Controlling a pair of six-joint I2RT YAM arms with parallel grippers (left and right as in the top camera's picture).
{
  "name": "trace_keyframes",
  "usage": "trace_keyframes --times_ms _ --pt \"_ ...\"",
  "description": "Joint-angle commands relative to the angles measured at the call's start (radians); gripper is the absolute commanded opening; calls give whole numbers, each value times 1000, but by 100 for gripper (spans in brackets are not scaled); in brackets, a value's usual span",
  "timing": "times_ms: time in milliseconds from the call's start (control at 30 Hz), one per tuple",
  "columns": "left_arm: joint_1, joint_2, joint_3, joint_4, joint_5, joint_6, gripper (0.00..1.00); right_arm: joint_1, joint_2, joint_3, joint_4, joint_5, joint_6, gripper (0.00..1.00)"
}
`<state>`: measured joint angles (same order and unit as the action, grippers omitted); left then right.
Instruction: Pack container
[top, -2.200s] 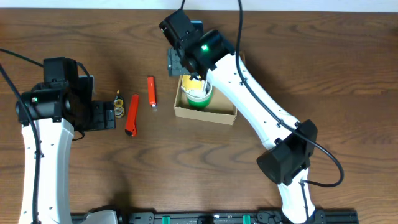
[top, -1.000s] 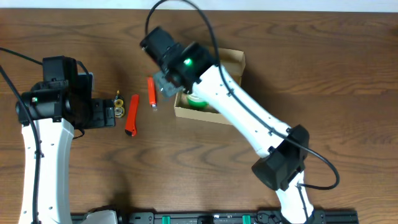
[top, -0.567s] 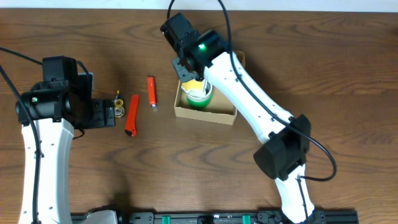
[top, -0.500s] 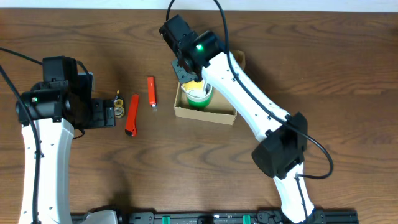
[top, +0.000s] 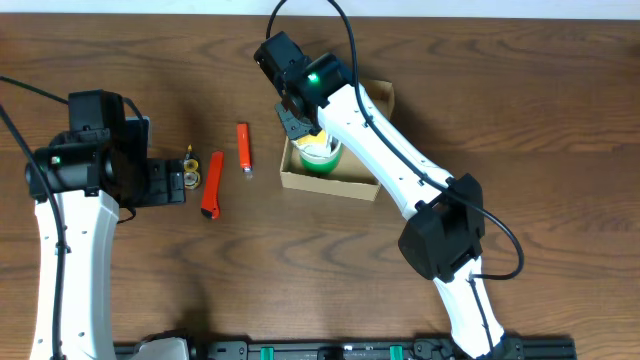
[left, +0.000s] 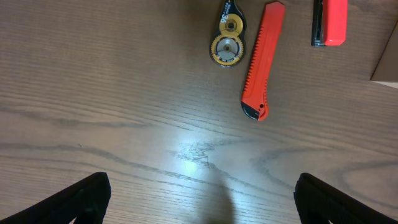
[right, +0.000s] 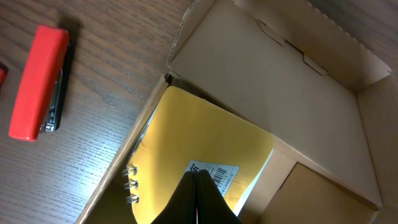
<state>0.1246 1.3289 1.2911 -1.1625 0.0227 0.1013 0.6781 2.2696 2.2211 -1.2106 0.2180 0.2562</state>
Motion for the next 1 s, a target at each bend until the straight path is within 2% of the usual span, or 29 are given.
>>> trace_keyframes --times_ms 0,700,967 --pt "6 7 19 -1 0 -12 95 10 17 -5 -1 10 13 1" --pt "6 7 19 -1 0 -12 95 11 155 -7 -26 -13 51 1" --pt "6 7 19 -1 0 -12 95 10 156 -77 8 -17 62 1"
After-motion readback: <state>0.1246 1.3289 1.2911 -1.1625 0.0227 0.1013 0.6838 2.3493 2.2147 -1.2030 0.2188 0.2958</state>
